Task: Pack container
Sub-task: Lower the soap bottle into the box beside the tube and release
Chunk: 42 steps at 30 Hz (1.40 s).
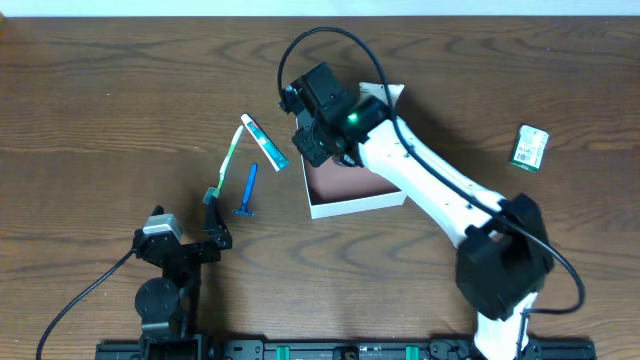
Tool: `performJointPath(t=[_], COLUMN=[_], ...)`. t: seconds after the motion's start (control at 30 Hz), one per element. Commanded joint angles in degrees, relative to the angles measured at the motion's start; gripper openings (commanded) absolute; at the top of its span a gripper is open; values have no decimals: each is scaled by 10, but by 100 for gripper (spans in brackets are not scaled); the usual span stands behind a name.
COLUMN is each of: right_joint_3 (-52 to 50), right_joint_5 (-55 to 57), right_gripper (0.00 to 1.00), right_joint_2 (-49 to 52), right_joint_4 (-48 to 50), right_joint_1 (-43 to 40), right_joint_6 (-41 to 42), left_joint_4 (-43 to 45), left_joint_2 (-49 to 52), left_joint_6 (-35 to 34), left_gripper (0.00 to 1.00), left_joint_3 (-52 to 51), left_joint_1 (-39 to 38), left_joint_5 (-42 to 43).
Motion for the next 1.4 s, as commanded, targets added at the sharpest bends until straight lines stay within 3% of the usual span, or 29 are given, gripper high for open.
performJointPath(t=[0.0, 0.93, 1.37], right_joint_3=[-5, -5, -5], right_joint_5=[-4, 142, 149], right_gripper=[14, 11, 10], right_joint_2=[23, 28, 28], right_joint_4=[1, -40, -60], right_joint_1=[0, -2, -23], right_joint_6=[3, 3, 3], left_joint_4=[-23, -23, -23], left_joint_2=[-3, -3, -3], left_joint_6=[2, 2, 2], left_gripper=[98, 98, 98], left_joint_3=[-8, -8, -8], left_joint_1=[-1, -1, -1], left_joint_5=[4, 4, 4])
